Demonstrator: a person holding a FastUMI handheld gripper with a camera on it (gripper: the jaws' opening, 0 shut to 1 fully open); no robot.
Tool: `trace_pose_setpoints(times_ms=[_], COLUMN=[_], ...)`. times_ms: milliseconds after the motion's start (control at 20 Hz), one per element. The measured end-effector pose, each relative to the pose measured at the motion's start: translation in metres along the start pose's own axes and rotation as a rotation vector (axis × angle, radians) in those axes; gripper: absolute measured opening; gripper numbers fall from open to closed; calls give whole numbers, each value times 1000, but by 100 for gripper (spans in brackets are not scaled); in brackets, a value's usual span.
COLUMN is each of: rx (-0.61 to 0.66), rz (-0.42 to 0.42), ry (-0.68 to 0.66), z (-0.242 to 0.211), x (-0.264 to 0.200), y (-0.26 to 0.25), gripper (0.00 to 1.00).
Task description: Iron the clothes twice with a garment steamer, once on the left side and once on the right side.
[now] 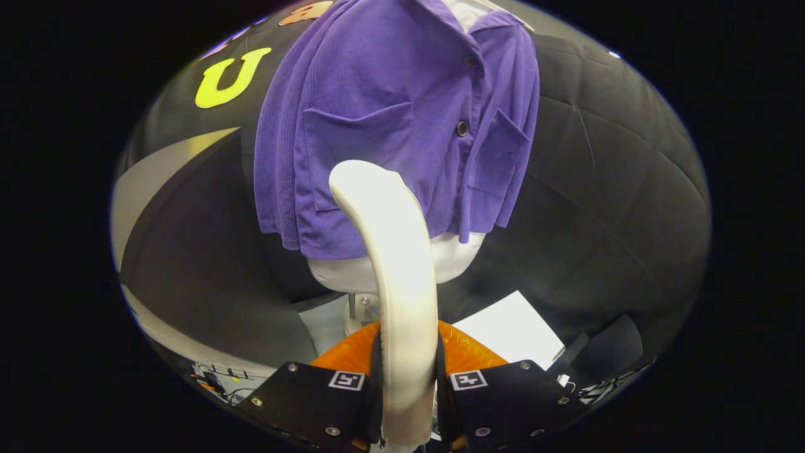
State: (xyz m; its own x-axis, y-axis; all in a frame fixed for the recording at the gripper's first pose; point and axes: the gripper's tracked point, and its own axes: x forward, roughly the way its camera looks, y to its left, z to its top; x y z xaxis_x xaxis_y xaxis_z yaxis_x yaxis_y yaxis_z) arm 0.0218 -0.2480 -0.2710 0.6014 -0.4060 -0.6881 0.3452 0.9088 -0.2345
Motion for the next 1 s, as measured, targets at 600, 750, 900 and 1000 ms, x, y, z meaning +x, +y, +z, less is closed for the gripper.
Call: trace_pose_setpoints(times_ms=[600, 750, 900, 1000], rx=[11, 30, 49, 59], rz=[77, 61, 50, 11], ry=[-143, -191, -236, -282], z=[48, 76, 110, 140], x=[-65, -79, -91, -99], y=[-77, -98, -117, -133], gripper=[35, 35, 35, 35])
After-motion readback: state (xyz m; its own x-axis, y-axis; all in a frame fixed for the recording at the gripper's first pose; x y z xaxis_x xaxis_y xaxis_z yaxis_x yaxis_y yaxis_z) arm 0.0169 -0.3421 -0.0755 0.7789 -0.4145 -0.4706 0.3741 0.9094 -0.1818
